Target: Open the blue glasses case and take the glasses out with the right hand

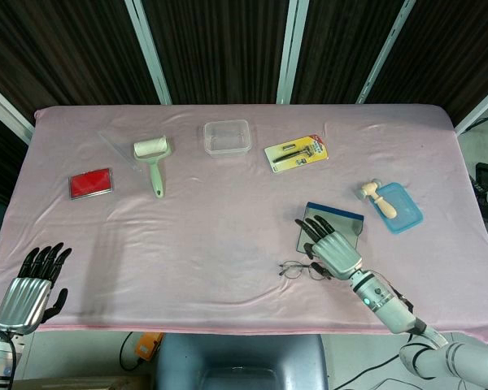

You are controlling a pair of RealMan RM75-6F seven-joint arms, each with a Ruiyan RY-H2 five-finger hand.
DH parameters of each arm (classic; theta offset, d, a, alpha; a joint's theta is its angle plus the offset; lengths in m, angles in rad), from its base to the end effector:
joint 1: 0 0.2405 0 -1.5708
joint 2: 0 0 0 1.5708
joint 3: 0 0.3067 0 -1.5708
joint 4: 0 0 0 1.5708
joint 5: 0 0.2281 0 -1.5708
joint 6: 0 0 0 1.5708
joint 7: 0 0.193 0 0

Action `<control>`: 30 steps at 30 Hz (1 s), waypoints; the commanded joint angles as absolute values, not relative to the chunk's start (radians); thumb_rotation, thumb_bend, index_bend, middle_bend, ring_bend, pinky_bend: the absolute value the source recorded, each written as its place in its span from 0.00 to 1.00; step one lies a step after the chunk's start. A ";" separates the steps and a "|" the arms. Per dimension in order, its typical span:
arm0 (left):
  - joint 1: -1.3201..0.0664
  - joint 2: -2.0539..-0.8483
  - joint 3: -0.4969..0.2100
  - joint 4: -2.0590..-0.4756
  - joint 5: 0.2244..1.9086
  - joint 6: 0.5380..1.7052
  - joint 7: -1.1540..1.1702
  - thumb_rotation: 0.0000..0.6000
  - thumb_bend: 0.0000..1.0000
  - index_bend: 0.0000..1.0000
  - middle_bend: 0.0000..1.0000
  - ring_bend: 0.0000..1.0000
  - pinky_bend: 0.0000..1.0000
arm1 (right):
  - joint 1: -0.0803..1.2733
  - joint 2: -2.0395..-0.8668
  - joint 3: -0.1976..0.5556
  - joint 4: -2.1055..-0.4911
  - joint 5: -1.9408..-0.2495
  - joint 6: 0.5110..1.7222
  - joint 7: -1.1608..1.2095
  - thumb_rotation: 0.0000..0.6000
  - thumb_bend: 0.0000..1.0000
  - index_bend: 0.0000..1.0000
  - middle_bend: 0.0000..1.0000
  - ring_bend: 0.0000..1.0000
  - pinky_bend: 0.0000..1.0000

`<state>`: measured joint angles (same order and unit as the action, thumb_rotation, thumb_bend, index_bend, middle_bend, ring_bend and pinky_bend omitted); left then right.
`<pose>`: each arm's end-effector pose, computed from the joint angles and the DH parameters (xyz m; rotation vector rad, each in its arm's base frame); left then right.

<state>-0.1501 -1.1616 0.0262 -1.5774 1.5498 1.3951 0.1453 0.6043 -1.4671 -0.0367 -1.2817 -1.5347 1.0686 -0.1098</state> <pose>-0.3578 0.2393 0.1187 -1.6063 -0.8414 -0.7712 -0.2677 -0.3765 -0.0279 2.0484 -0.6970 0.8281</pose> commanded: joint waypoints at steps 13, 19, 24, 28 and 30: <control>-0.149 -1.159 0.029 -1.577 1.556 1.397 0.140 1.00 0.44 0.00 0.00 0.00 0.04 | 0.595 -1.483 -0.032 -1.277 -1.518 1.021 -0.085 1.00 0.47 0.66 0.03 0.00 0.00; -0.147 -1.157 0.029 -1.577 1.561 1.403 0.136 1.00 0.44 0.00 0.00 0.00 0.04 | 0.597 -1.496 -0.029 -1.270 -1.517 1.006 -0.090 1.00 0.47 0.67 0.03 0.00 0.00; -0.146 -1.155 0.030 -1.577 1.564 1.404 0.131 1.00 0.44 0.00 0.00 0.00 0.04 | 0.596 -1.505 -0.025 -1.263 -1.514 1.001 -0.089 1.00 0.47 0.67 0.03 0.00 0.00; -0.146 -1.154 0.031 -1.577 1.566 1.405 0.129 1.00 0.44 0.00 0.00 0.00 0.04 | 0.596 -1.511 -0.023 -1.255 -1.513 0.995 -0.090 1.00 0.49 0.67 0.03 0.00 0.00; -0.146 -1.154 0.031 -1.577 1.566 1.405 0.129 1.00 0.44 0.00 0.00 0.00 0.04 | 0.596 -1.514 -0.023 -1.252 -1.514 0.993 -0.092 1.00 0.49 0.67 0.03 0.00 0.00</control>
<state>-0.1457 -1.1542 0.0309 -1.5764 1.5662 1.4048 0.1285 0.5956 -1.5133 -0.0229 -1.2526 -1.5139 0.9936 -0.0922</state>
